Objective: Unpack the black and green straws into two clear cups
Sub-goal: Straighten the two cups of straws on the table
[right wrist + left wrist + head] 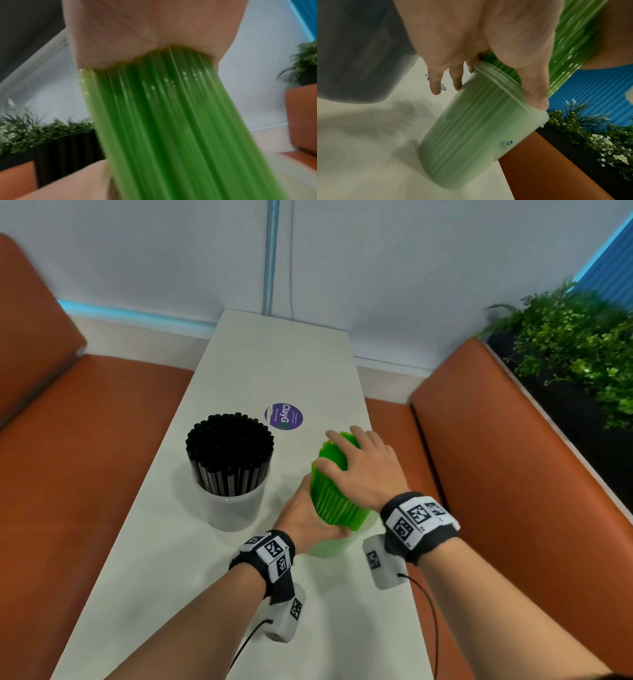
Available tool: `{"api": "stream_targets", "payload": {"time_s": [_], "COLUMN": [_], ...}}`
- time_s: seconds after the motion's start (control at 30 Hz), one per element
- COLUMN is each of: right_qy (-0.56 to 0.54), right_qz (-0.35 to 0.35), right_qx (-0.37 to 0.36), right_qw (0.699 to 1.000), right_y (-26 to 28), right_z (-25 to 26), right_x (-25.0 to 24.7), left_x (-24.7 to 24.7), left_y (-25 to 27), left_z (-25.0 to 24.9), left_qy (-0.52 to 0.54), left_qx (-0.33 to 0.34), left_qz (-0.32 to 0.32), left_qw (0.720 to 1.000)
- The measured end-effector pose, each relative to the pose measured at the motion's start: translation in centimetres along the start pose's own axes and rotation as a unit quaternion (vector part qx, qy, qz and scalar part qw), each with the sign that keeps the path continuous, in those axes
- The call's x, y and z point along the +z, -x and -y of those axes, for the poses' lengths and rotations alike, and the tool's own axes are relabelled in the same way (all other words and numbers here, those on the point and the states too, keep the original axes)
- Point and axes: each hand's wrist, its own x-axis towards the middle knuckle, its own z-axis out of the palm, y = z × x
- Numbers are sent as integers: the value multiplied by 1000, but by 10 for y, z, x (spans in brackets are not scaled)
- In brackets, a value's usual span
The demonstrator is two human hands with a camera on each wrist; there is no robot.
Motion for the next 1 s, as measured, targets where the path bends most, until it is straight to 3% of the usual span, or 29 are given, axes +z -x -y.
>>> {"api": "stream_targets", "payload": {"time_s": [0.13, 0.27, 0.4, 0.47, 0.57, 0.63, 0.77, 0.93, 0.97, 1.0], "right_qy": [0, -1, -46, -54, -42, -9, 9, -14, -17, -19], "right_qz": [20, 83, -26, -50, -2, 34, 80, 41, 26, 12], "right_qx": [-20, 5, -67, -128, -192, -212, -189, -170, -175, -180], "right_qw": [1000, 997, 996, 989, 981, 977, 979, 985, 984, 983], "right_y": [1, 2, -11, -22, -37, -47, -69, -73, -70, -69], "right_z": [9, 1, 59, 97, 150, 173, 192, 196, 195, 192], "right_x": [2, -26, -48, -48, -25, -1, 31, 43, 44, 45], "left_x": [-5, -16, -60, -94, -139, -155, -158, -144, -147, -147], "left_y": [1, 15, 37, 47, 59, 59, 42, 19, 13, 13], "left_z": [-1, 11, 46, 63, 79, 79, 64, 46, 44, 44], "left_qy": [-16, -18, -81, -105, -71, -28, -39, -33, 10, -12], "left_qx": [-6, -37, -135, -180, -204, -180, -103, 36, 39, 52], "left_qz": [3, 71, 90, 24, -133, -182, -162, -160, -173, -169], "left_qw": [1000, 997, 983, 978, 967, 966, 981, 986, 984, 984]}}
